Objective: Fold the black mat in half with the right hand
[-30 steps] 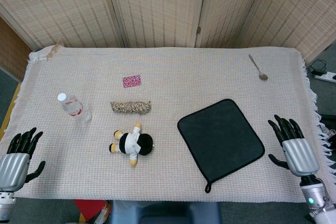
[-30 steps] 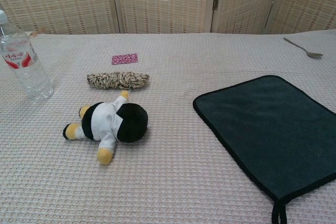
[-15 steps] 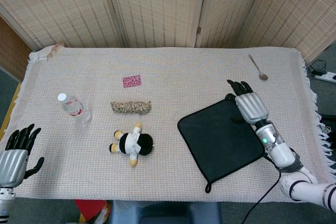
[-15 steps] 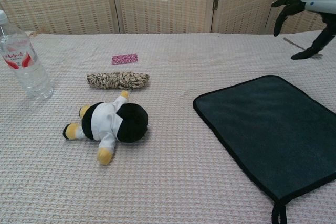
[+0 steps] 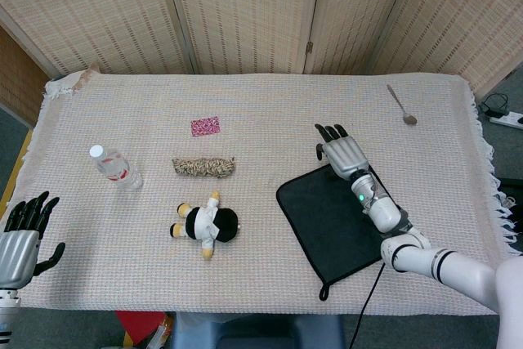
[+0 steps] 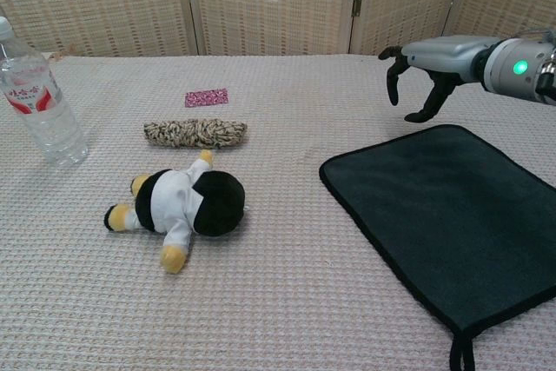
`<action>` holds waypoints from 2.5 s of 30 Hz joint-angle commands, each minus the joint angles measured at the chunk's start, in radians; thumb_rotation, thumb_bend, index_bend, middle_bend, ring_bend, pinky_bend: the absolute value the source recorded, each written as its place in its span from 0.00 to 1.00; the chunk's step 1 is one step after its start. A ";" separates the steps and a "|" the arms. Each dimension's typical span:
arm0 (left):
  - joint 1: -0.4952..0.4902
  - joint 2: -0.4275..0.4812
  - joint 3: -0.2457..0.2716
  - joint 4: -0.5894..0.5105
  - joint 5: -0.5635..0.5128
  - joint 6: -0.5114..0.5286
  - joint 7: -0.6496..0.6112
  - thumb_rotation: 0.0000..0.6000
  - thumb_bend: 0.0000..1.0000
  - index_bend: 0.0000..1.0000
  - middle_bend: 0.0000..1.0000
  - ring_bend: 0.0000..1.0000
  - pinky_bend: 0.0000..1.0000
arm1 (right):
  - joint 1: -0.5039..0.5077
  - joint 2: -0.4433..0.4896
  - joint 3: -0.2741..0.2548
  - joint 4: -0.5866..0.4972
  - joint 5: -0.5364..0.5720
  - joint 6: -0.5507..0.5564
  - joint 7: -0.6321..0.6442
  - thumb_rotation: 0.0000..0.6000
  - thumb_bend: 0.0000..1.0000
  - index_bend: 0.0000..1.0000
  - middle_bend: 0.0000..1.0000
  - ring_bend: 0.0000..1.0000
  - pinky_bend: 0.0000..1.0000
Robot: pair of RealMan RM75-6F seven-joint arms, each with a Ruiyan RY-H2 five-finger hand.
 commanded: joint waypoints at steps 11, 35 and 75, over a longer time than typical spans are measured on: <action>-0.005 0.007 -0.002 0.006 -0.010 -0.012 -0.026 1.00 0.43 0.00 0.00 0.00 0.00 | 0.110 -0.139 -0.050 0.199 0.106 -0.105 -0.083 1.00 0.41 0.48 0.00 0.00 0.00; -0.014 0.003 -0.005 0.023 -0.020 -0.026 -0.040 1.00 0.43 0.00 0.00 0.00 0.00 | 0.155 -0.230 -0.100 0.361 0.162 -0.159 -0.105 1.00 0.42 0.51 0.00 0.00 0.00; -0.014 -0.001 0.013 0.010 0.014 -0.017 -0.029 1.00 0.43 0.00 0.00 0.00 0.00 | -0.103 0.147 -0.272 -0.201 -0.147 0.152 -0.033 1.00 0.45 0.71 0.09 0.00 0.00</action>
